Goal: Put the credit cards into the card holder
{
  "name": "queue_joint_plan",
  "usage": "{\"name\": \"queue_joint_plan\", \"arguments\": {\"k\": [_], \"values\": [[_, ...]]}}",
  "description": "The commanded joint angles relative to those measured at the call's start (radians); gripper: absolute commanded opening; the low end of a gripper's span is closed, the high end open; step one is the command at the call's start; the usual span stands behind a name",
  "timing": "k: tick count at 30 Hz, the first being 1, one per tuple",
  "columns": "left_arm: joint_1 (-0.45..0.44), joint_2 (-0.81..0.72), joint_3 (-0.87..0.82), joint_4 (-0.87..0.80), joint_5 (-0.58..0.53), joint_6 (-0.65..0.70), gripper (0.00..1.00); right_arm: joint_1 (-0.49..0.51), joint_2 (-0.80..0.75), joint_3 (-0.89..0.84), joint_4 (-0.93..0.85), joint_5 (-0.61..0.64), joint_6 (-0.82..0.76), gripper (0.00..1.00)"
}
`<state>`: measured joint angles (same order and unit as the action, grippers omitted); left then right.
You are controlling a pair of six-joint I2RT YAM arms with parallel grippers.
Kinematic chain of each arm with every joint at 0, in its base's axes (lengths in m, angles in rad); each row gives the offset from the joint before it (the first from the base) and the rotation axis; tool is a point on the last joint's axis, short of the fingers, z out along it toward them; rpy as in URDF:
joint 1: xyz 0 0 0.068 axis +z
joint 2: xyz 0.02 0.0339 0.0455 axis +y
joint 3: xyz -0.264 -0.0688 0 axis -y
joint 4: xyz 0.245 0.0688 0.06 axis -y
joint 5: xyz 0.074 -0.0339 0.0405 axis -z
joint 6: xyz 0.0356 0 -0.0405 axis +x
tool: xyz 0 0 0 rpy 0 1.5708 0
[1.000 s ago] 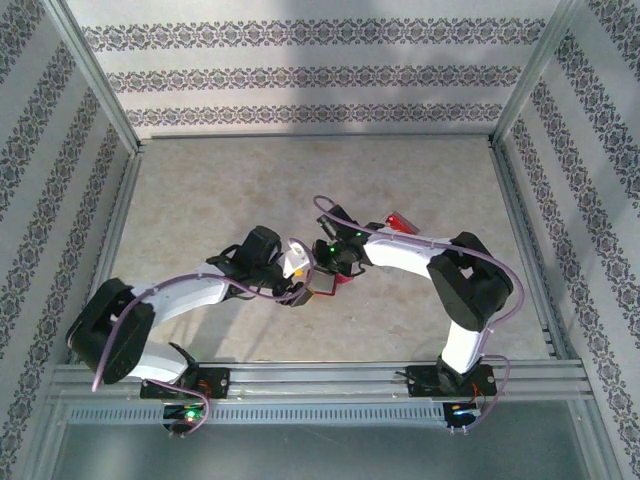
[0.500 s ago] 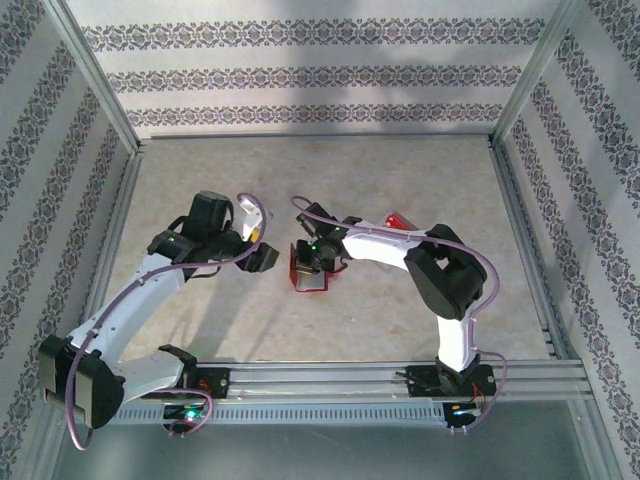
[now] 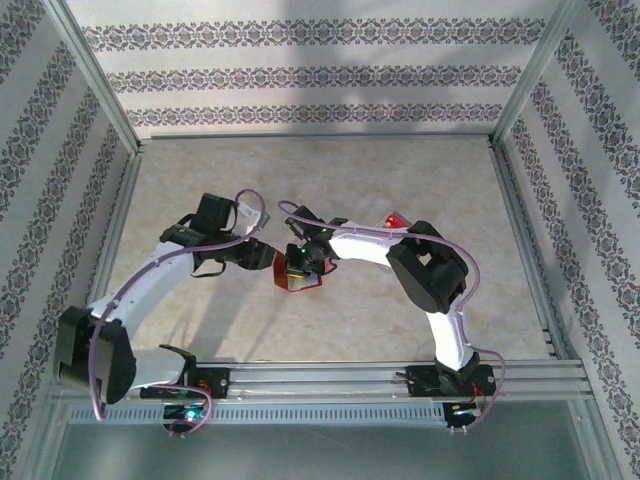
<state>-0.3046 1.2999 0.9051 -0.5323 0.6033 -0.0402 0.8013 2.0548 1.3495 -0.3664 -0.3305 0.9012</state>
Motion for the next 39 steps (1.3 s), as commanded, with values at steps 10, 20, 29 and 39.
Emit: {"name": "queue_joint_plan", "arguments": {"k": [10,20,29,39], "values": [[-0.072,0.269,0.058,0.036,-0.084,-0.088,0.24,0.006,-0.008,-0.060,-0.020,0.030,-0.013,0.00],[-0.099,0.451,0.129,-0.032,-0.182,-0.033,0.21,-0.020,-0.154,-0.196,0.049,0.011,0.029,0.00],[-0.154,0.496,0.150,-0.042,-0.212,0.015,0.21,-0.091,-0.258,-0.288,0.059,0.007,0.022,0.00],[-0.178,0.497,0.159,-0.049,-0.224,0.020,0.21,-0.130,-0.315,-0.389,0.073,0.014,0.015,0.00]]}}
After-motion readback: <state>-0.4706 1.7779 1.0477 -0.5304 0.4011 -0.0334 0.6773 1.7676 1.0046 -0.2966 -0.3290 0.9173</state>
